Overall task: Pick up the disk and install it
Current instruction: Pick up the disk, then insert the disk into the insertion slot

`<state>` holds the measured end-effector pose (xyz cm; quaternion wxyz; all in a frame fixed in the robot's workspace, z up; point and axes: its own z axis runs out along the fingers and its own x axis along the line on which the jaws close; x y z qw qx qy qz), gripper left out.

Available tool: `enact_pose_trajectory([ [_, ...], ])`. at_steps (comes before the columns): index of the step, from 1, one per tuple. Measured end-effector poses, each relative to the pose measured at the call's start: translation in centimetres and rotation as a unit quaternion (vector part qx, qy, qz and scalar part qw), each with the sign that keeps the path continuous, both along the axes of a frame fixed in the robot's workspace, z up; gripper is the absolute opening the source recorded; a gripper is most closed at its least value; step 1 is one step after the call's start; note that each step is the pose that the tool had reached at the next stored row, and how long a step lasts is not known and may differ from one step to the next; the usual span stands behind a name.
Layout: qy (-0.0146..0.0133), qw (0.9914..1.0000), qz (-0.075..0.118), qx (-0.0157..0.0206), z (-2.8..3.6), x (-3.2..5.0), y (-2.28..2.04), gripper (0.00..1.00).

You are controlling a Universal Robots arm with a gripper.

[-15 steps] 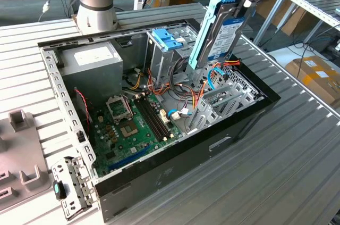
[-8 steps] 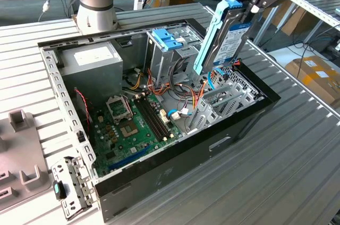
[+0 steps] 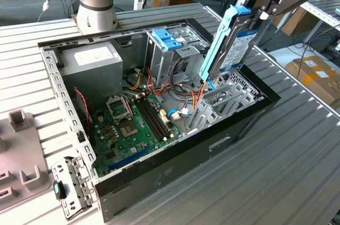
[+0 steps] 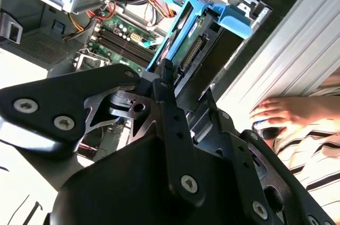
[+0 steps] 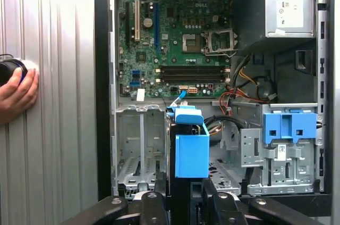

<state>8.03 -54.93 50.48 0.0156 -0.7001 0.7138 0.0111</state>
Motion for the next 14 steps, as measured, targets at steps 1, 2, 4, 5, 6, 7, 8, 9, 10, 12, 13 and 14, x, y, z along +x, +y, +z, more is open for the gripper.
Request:
enact_pose_trajectory([
  [1, 0.0000, 1.00000, 0.000, 0.0000, 0.00, 0.00, -0.29, 0.35],
  [2, 0.0000, 1.00000, 0.000, 0.0000, 0.00, 0.00, -0.55, 0.35],
  [4, 0.0000, 1.00000, 0.000, 0.0000, 0.00, 0.01, -1.27, 0.35],
  [5, 0.0000, 1.00000, 0.000, 0.0000, 0.00, 0.01, -1.52, 0.35],
  [6, 0.0000, 1.00000, 0.000, 0.0000, 0.00, 0.01, -1.90, 0.35],
  [7, 0.0000, 1.00000, 0.000, 0.0000, 0.01, 0.01, -2.24, 0.35],
  [8, 0.0000, 1.00000, 0.000, 0.0000, 0.00, 0.01, -2.46, 0.35],
  [9, 0.0000, 1.00000, 0.000, 0.0000, 0.00, 0.02, -2.47, 0.35],
  [10, 0.0000, 1.00000, 0.000, 0.0000, 0.00, 0.02, -2.47, 0.35],
  [12, 0.0000, 1.00000, 0.000, 0.0000, 0.00, 0.02, -2.47, 0.35],
  [13, 0.0000, 1.00000, 0.000, 0.0000, -0.03, 0.02, -2.47, 0.35],
  [14, 0.0000, 1.00000, 0.000, 0.0000, -0.08, 0.02, -2.48, 0.35],
])
